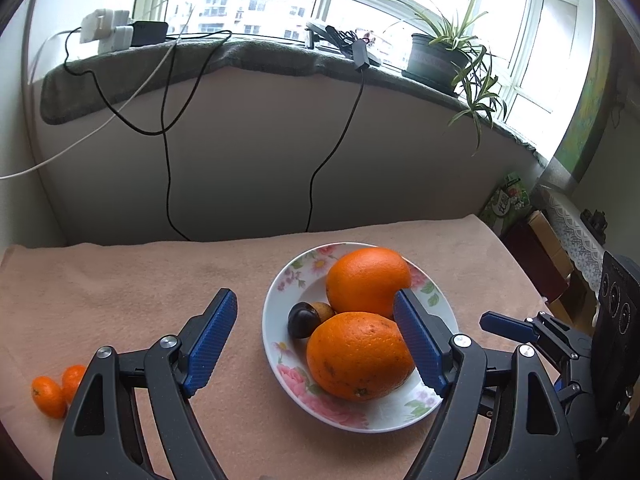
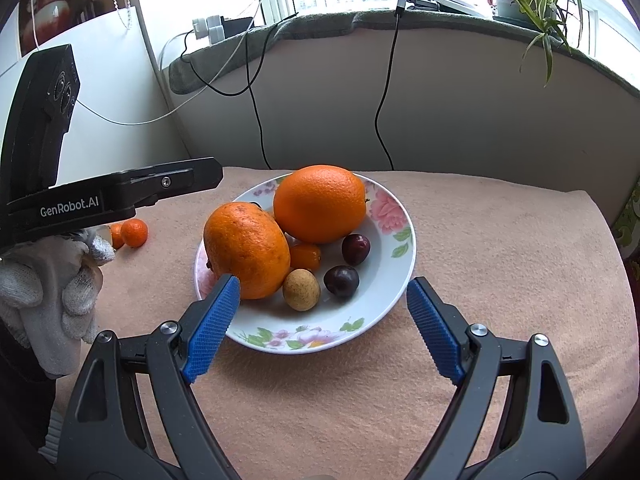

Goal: Organize fruits
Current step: 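Withdraw both open tools from the plate toward the two tangerines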

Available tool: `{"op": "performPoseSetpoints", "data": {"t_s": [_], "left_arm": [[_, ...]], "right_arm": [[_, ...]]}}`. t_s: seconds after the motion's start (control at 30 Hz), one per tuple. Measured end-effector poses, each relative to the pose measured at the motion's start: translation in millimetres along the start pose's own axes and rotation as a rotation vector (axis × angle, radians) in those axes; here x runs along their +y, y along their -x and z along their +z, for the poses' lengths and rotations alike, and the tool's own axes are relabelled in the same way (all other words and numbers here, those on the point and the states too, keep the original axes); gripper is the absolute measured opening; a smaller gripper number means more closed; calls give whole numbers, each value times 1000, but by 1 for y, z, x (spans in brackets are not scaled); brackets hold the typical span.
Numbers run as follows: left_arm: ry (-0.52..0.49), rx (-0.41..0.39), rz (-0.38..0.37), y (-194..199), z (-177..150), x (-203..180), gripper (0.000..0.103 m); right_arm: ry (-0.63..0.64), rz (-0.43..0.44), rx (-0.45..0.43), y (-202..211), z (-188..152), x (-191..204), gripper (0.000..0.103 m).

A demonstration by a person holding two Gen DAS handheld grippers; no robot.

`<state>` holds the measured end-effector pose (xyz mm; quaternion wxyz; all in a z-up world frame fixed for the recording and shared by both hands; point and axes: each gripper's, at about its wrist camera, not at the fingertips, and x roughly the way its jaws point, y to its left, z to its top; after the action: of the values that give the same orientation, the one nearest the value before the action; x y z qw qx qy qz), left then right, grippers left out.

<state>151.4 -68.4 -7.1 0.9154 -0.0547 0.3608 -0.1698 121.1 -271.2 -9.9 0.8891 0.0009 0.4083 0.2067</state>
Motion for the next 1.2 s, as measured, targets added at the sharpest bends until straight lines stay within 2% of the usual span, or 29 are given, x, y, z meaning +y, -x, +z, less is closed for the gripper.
{"op": "performPoseSetpoints", "data": {"t_s": [0.63, 1.2], "left_arm": [[-3, -38, 9, 27, -5, -1, 81], [27, -91, 41, 66, -17, 21, 81]], "right_arm": [[-72, 37, 8, 14, -5, 1, 88], [-38, 64, -7, 21, -1, 37, 88]]}}
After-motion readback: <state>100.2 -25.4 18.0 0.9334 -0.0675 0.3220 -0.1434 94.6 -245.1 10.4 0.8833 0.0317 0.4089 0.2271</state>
